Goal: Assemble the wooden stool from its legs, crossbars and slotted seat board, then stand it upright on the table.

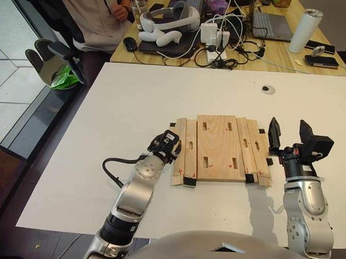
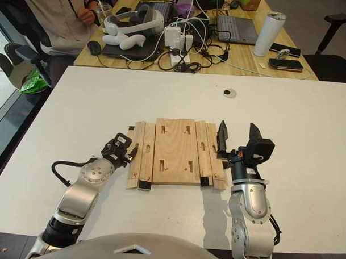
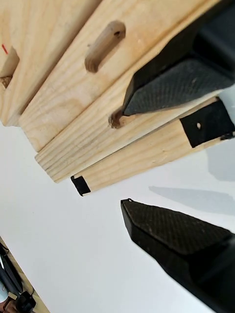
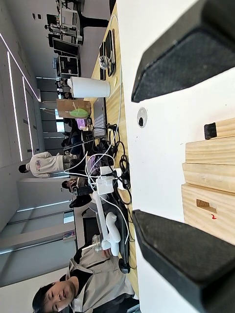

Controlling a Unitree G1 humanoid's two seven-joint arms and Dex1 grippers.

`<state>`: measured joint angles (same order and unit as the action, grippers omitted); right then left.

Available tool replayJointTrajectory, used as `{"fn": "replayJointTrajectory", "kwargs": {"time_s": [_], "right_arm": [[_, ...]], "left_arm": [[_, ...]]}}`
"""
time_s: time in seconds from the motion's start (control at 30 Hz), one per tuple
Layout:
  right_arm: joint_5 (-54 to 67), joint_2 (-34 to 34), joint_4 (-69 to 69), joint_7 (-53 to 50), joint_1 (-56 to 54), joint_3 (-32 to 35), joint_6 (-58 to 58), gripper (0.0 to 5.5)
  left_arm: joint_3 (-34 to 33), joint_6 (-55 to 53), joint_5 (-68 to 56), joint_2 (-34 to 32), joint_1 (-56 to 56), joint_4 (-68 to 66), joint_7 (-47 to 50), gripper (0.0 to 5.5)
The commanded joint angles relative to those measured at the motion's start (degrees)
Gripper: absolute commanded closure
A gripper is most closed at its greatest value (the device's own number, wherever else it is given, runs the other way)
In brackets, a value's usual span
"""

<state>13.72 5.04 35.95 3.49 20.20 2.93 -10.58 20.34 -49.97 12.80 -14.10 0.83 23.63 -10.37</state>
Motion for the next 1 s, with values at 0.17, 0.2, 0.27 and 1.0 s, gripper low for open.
{"fn": "replayJointTrajectory", "kwargs": {"time_s": [0.17,0.2,0.27,1.0], "right_arm": [[0.11,0.04,0.13,0.13,-0.14,0.37,-1.21,1.39],[0.05,-0.02,0.13,0.09,-0.09,0.34,-1.18,1.39],[-0.06,-0.06,-0.12,0.19,-0.54,-0.01,-1.30,1.39],[0.83,1.11,0.06,1.27,-2.64,1.60,-3.42,1.39]], "left_arm": [[-7.73,-1.14,-2.33,4.97,-0.79,1.71,3.11,2.33],[-8.75,-1.07,-2.79,5.62,-0.98,1.55,3.38,2.33],[-9.18,-0.63,-2.72,5.75,-1.45,-0.57,3.70,2.33],[-7.10,-8.85,-5.50,8.03,-2.87,-4.58,1.20,2.33]]}}
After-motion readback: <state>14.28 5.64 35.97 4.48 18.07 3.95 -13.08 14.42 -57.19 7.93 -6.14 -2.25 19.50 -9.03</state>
